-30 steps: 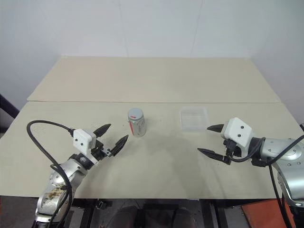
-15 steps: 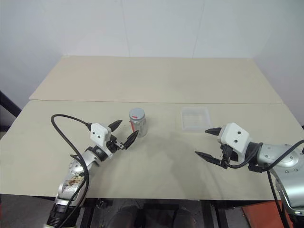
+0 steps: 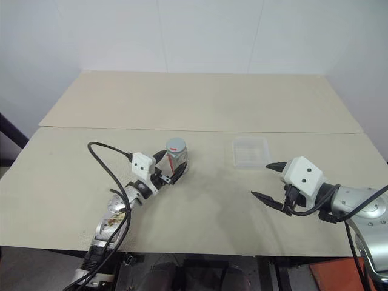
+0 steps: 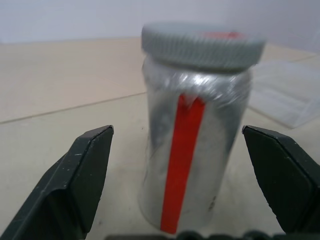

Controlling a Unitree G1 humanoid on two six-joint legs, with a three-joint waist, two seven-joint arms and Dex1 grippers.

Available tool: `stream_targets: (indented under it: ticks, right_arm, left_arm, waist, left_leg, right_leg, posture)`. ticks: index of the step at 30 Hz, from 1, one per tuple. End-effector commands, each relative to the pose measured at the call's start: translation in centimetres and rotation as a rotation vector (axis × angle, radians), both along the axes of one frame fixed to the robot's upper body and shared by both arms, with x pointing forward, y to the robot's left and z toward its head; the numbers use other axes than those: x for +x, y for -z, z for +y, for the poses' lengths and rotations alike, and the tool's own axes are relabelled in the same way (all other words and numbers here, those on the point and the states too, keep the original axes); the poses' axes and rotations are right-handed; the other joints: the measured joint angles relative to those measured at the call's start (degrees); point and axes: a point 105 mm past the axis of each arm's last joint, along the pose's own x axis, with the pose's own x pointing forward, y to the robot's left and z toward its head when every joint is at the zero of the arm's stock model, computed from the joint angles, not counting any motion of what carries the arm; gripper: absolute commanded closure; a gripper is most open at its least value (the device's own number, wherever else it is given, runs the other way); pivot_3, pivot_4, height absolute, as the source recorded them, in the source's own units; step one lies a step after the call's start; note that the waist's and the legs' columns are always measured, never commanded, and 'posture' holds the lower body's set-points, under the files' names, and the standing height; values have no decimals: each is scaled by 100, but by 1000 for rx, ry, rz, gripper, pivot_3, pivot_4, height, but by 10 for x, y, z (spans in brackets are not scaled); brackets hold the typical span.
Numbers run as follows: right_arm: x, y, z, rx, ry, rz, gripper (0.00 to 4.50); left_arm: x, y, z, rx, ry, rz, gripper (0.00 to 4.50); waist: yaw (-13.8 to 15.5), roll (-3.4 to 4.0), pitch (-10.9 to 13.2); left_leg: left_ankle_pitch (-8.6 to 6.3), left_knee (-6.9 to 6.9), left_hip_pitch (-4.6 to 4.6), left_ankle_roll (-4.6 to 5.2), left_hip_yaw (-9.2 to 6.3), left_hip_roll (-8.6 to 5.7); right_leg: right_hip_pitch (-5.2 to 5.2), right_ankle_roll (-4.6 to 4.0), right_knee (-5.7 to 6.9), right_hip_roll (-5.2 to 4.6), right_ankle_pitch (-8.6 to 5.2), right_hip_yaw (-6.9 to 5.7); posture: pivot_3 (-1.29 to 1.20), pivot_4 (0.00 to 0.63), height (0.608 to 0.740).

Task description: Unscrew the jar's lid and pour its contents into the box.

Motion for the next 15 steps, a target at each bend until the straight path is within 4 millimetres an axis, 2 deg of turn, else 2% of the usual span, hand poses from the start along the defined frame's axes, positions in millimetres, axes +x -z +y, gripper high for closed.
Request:
stream_targets:
  ticks: [1,6,12,15]
  right_arm:
    - [-2,-15,-2,-10,17,-66,0]
    - [-3,-13,2,-5,22,-68,0]
    - [-2,-13,0,-5,32,-74,0]
    - [0,-13,0,-7,40,-83,0]
  left_arm:
    - [4,-11,-4,-16,2,-57,8]
    - [14,-17,-4,-47,-16,-84,8]
    - [15,-11,-6,-27,20,-72,8]
    - [15,-6,-12,-11,55,-52,593]
  waist:
    - [0,0,0]
    - [10,-2,1]
    - [5,-2,1]
    - [4,-2,1]
  left_leg:
    - [0,0,0,0,0,0]
    - [0,2,-2,0,-1,0]
    - [-1,2,-3,1,-1,0]
    - [0,2,-3,1,-1,0]
  right_leg:
    - [0,0,0,0,0,0]
    - [0,0,0,0,0,-2]
    - [0,0,0,0,0,-3]
    - [0,0,0,0,0,-3]
  posture:
    - [0,150,740]
    - [0,150,740]
    - [0,150,740]
    - [0,150,740]
